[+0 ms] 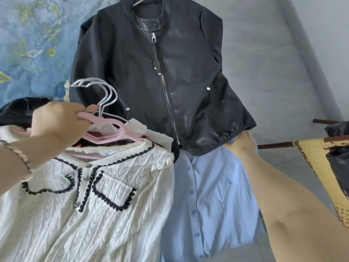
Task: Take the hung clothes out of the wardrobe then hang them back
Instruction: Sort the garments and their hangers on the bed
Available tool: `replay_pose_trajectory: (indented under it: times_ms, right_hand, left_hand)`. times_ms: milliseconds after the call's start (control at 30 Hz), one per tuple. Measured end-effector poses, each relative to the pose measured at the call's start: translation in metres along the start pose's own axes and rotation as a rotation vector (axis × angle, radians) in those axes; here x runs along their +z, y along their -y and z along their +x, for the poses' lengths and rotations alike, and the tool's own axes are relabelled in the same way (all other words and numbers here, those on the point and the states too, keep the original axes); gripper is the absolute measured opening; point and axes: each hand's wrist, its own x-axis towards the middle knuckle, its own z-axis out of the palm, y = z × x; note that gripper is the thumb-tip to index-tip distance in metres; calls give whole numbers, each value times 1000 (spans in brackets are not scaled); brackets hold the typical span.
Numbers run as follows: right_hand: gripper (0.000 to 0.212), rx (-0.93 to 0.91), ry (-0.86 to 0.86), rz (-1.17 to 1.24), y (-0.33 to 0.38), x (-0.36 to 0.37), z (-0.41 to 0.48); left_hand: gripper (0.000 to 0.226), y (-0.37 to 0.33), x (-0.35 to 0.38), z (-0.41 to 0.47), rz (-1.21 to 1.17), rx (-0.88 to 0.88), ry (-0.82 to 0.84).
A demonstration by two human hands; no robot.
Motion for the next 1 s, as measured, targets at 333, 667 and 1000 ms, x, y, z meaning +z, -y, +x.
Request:
replay_pose_trajectory:
  times_ms: [333, 667, 1000]
  right_hand:
    - [5, 53, -21, 730, 2, -23, -16]
    - [45, -6, 242, 451, -21, -58, -88]
    - [38, -181, 515, 109, 31, -96, -156]
  left_hand:
    - [39, -12, -10, -7, -19, 55, -86]
    - [41, -18, -44, -47, -45, 7, -25]
    - [32, -12, -77, -95, -91, 12, -103]
